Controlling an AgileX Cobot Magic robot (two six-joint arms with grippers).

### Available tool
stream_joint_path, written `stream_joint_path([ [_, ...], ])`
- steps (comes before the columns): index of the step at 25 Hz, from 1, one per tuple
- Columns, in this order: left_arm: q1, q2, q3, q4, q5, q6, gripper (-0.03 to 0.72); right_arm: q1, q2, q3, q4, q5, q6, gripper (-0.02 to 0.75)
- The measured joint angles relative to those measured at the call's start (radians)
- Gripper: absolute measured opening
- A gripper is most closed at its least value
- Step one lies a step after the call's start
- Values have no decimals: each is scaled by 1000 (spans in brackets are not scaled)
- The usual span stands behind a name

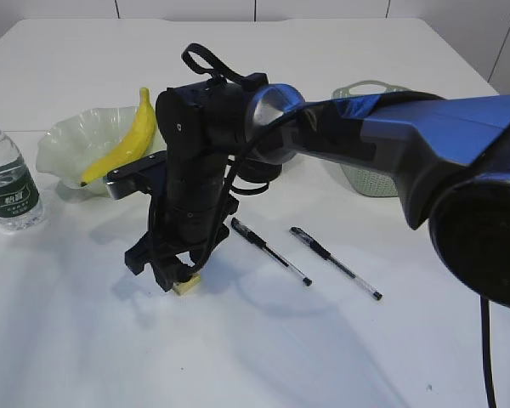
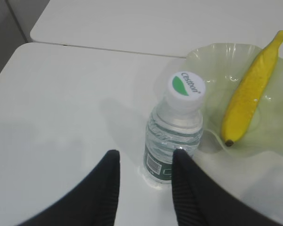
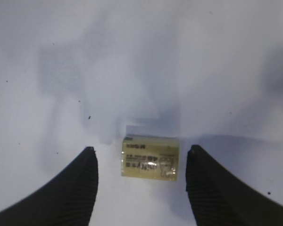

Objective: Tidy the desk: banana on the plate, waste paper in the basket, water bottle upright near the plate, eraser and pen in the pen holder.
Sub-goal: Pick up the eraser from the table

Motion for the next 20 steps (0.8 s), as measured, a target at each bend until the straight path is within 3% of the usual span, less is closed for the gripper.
stream_joint_path([
  [20, 0, 0, 0, -2, 0, 0, 254, 0, 32, -2, -10, -2, 0, 447],
])
